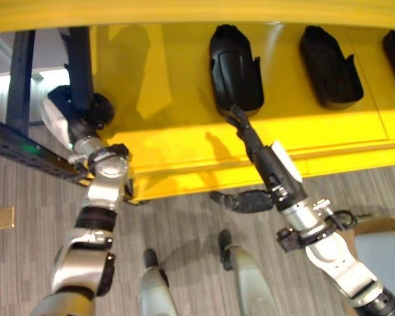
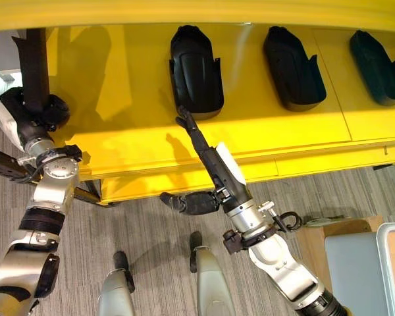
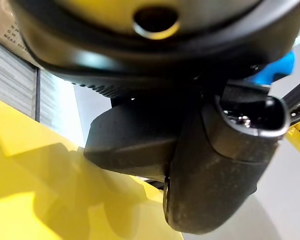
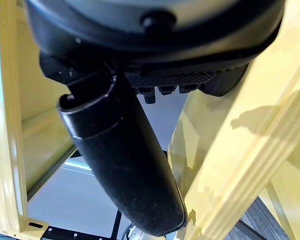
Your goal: Move parts from the plastic box to the shelf.
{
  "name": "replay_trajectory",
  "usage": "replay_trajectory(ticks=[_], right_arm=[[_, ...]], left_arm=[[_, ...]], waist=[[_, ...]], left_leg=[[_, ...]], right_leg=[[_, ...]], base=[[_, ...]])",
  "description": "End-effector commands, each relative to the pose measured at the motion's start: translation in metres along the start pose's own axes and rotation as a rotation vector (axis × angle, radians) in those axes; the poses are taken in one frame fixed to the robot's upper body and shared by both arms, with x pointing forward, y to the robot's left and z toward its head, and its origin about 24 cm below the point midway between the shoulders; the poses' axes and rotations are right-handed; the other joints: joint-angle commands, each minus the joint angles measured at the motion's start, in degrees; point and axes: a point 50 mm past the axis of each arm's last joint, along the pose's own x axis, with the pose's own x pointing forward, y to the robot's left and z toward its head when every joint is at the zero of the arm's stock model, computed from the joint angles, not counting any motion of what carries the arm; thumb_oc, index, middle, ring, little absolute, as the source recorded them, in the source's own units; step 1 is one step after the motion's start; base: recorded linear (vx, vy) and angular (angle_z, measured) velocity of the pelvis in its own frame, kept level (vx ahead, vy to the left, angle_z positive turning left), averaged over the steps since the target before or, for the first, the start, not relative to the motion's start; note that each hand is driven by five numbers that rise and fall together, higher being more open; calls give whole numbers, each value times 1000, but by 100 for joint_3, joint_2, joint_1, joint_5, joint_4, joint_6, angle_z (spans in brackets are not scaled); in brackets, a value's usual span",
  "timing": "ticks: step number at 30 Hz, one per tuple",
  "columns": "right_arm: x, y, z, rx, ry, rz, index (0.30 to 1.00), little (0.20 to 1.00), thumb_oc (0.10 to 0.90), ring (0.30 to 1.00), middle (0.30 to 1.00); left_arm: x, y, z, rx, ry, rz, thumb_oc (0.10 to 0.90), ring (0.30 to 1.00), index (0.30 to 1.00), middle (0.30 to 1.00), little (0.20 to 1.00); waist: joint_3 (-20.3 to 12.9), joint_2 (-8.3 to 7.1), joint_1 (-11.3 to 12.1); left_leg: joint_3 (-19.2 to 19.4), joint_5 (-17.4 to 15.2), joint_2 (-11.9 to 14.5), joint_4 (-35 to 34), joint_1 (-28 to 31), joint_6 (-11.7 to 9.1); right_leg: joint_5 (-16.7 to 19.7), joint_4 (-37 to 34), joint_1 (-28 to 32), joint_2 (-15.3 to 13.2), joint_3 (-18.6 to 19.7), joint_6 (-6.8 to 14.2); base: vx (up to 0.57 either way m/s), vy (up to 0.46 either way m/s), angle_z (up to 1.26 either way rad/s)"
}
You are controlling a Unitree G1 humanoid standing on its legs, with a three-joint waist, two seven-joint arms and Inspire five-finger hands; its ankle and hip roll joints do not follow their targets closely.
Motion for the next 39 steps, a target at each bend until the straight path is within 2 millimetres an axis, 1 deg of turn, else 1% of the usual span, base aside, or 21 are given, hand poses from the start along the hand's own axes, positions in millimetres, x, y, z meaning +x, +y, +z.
replay_trajectory(ticks=[1, 4, 5, 6, 7, 8, 13, 17, 19, 25, 26, 27, 33, 35, 38, 39], right_arm=[[10, -8, 56, 45, -324, -23, 1000, 1000, 900, 1000, 1000], [11, -8, 55, 45, -319, -22, 1000, 1000, 900, 1000, 1000], [11, -8, 55, 46, -319, -23, 1000, 1000, 900, 1000, 1000], [11, -8, 55, 44, -319, -24, 1000, 1000, 900, 1000, 1000], [11, -8, 55, 44, -318, -24, 1000, 1000, 900, 1000, 1000], [12, -8, 55, 43, -316, -21, 1000, 1000, 900, 1000, 1000], [12, -7, 55, 44, -317, -19, 1000, 1000, 900, 1000, 1000], [13, -6, 55, 41, -316, -11, 1000, 1000, 900, 1000, 1000], [13, -6, 54, 35, -314, -13, 1000, 1000, 900, 1000, 1000], [12, -7, 55, 22, -311, -14, 1000, 1000, 900, 1000, 1000], [12, -8, 55, 19, -311, -14, 1000, 1000, 900, 1000, 1000], [12, -8, 55, 19, -311, -14, 1000, 1000, 900, 1000, 1000], [12, -8, 52, 8, -292, -17, 1000, 1000, 900, 1000, 1000], [12, -8, 52, 7, -290, -17, 1000, 1000, 900, 1000, 1000], [12, -8, 52, 10, -290, -18, 1000, 1000, 900, 1000, 1000], [12, -9, 52, 9, -290, -20, 1000, 1000, 900, 1000, 1000]], left_arm=[[-2, -5, -7, 58, 12, -48, 400, 300, 300, 300, 300], [-5, -9, -9, 64, 16, -68, 400, 300, 300, 300, 300], [-5, -10, -10, 61, 21, -74, 496, 435, 435, 435, 435], [-6, -11, -10, 57, 26, -79, 643, 640, 640, 640, 640], [-8, -12, -11, 56, 30, -88, 808, 871, 871, 871, 871], [-9, -14, -11, 52, 35, -95, 900, 1000, 1000, 1000, 1000], [-10, -18, -9, 17, 47, -111, 900, 1000, 1000, 1000, 1000], [-7, -19, -4, -15, 55, -104, 900, 1000, 1000, 1000, 1000], [-6, -20, 1, -39, 46, -107, 900, 1000, 1000, 1000, 1000], [0, -18, 6, -61, 51, -94, 900, 1000, 1000, 1000, 1000], [3, -18, 12, -86, 43, -95, 900, 1000, 1000, 1000, 1000], [3, -18, 12, -86, 43, -95, 900, 1000, 1000, 1000, 1000], [20, -21, 41, -266, 68, -78, 900, 1000, 1000, 1000, 1000], [24, -20, 45, -309, 83, -73, 900, 1000, 1000, 1000, 1000], [28, -19, 48, -324, 84, -73, 900, 1000, 1000, 1000, 1000], [31, -19, 54, -330, 73, -78, 900, 1000, 1000, 1000, 1000]], waist=[[-202, -33, -106], [-199, -33, -106], [-196, -33, -106], [-190, -32, -102], [-192, -30, -105], [-188, -28, -107], [-195, -21, -119], [-206, -9, -123], [-212, 3, -120], [-234, 9, -118], [-246, 22, -117], [-244, 22, -116], [-294, 62, -142], [-306, 72, -145], [-312, 79, -137], [-320, 88, -138]], left_leg=[[199, 29, -174, 49, 126, 375], [215, 21, -170, 67, 132, 376], [221, 19, -169, 75, 131, 377], [227, 17, -169, 71, 148, 377], [226, 17, -169, 81, 146, 377], [229, 15, -169, 83, 148, 377], [250, 8, -159, 82, 175, 381], [270, 6, -136, 104, 154, 377], [275, 9, -140, 88, 172, 379], [292, 1, -140, 86, 205, 371], [292, 0, -137, 77, 218, 373], [293, 0, -136, 77, 219, 373], [312, -12, -140, 86, 253, 367], [317, -18, -134, 94, 266, 365], [321, -16, -128, 94, 271, 362], [326, -19, -130, 100, 278, 360]], right_leg=[[-149, 222, 190, 158, 199, -82], [-130, 199, 204, 166, 222, -83], [-122, 191, 211, 167, 232, -83], [-120, 187, 224, 170, 235, -81], [-115, 182, 230, 173, 243, -82], [-110, 176, 233, 177, 249, -82], [-80, 145, 253, 189, 268, -80], [-45, 99, 244, 201, 286, -72], [-42, 92, 261, 198, 284, -70], [-26, 56, 319, 204, 311, -60], [-14, 42, 327, 205, 310, -52], [-13, 41, 328, 205, 311, -52], [-6, 29, 365, 198, 335, -22], [-1, 27, 372, 204, 344, -12], [-2, 18, 381, 202, 346, -6], [-4, 9, 396, 198, 345, 1]], base=[[0, 0, 0], [0, 0, 0], [0, 0, 0], [0, 0, 0], [0, 0, 0], [0, 0, 0], [0, 0, 0], [-12, 6, -2], [-11, 10, -6], [-3, 6, -5], [0, 0, 0], [0, 0, 0], [0, 0, 0], [0, 0, 0], [0, 0, 0], [4, 7, -3]])
